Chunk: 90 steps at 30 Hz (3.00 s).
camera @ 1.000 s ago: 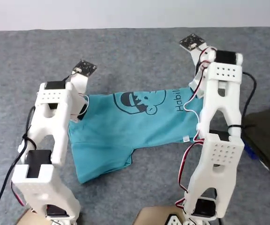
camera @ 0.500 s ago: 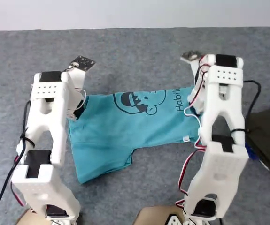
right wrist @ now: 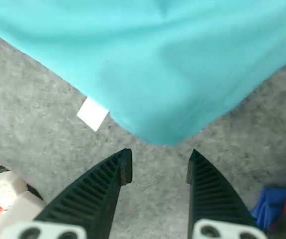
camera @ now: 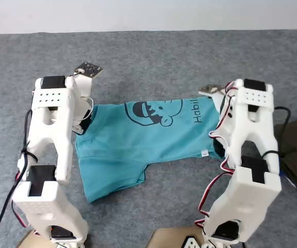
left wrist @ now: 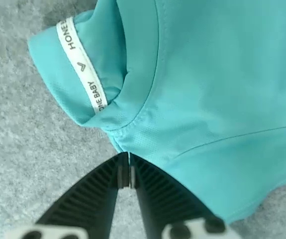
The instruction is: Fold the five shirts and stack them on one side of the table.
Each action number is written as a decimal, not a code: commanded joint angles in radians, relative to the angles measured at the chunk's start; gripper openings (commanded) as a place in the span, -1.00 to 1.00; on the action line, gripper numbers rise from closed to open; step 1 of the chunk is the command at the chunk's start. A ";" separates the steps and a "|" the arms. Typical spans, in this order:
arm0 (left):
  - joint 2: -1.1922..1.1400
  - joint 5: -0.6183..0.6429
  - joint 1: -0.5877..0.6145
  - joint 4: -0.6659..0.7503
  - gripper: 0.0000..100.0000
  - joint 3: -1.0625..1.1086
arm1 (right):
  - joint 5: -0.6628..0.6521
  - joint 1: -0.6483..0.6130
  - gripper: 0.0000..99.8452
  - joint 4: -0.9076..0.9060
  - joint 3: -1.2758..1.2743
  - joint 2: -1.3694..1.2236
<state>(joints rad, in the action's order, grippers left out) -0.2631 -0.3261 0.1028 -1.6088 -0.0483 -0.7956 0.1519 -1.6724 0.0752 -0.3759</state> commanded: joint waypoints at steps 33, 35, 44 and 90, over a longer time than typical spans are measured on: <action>0.009 0.005 0.003 -0.031 -0.99 -0.038 | -0.025 0.007 -0.83 0.093 0.094 0.068; 0.009 0.005 0.003 -0.031 -0.99 -0.038 | -0.026 0.005 -0.87 0.117 0.094 0.068; 0.009 0.005 0.003 -0.038 -0.99 -0.038 | -0.061 0.007 -0.98 0.188 0.153 0.077; 0.009 0.005 0.003 -0.051 -0.99 -0.038 | -0.249 -0.021 -0.91 -0.065 0.281 -0.091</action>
<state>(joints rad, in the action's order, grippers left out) -0.2631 -0.3261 0.1028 -1.6441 -0.0483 -1.1101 0.1412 -1.7461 0.3145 -0.4296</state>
